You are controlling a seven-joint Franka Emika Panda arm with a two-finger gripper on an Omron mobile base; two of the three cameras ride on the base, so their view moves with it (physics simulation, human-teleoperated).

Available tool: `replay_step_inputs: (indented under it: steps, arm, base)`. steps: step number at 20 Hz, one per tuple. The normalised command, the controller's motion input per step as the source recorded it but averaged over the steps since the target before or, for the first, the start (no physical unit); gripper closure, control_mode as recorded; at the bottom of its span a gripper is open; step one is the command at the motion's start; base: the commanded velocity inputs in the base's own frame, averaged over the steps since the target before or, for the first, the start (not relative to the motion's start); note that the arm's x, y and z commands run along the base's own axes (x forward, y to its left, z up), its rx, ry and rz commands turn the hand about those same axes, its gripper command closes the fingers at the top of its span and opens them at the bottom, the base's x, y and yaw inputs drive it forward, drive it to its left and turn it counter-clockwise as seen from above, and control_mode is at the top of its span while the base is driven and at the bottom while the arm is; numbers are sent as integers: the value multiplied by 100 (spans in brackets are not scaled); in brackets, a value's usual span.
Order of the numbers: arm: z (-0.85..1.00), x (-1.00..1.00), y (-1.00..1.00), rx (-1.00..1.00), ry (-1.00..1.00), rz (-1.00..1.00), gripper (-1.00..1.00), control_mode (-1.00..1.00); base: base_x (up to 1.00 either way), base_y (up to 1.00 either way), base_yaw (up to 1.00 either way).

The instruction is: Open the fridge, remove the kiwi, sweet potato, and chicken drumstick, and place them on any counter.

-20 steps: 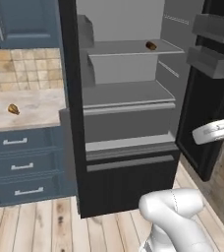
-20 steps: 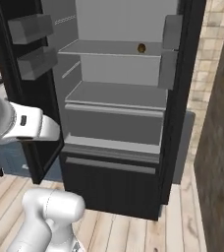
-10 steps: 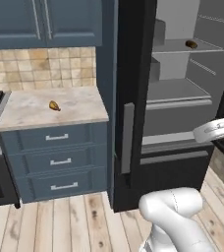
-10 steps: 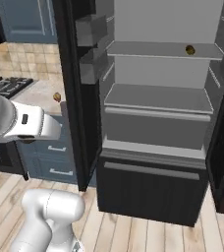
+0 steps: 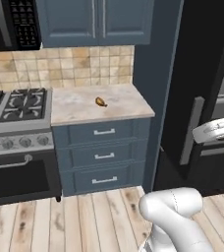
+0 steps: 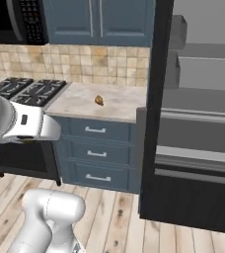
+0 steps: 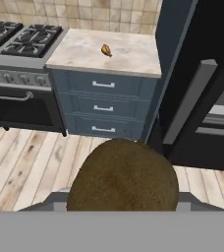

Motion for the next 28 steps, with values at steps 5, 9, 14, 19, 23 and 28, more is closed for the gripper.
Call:
replay_step_inputs:
  steps: [5,9,14,19,23,28]
  arm:
    - [0,0,0,0,0,0,100,100]
    - [0,0,0,0,0,0,100,100]
    - [0,0,0,0,0,0,100,100]
    - [0,0,0,0,0,0,100,100]
    - [0,0,0,0,0,0,100,100]
    - [0,0,0,0,0,0,100,100]
  base:
    - [4,26,0]
    - [7,18,0]
    - [52,28,0]
    - [99,40,0]
    - [100,26,0]
    - [95,19,0]
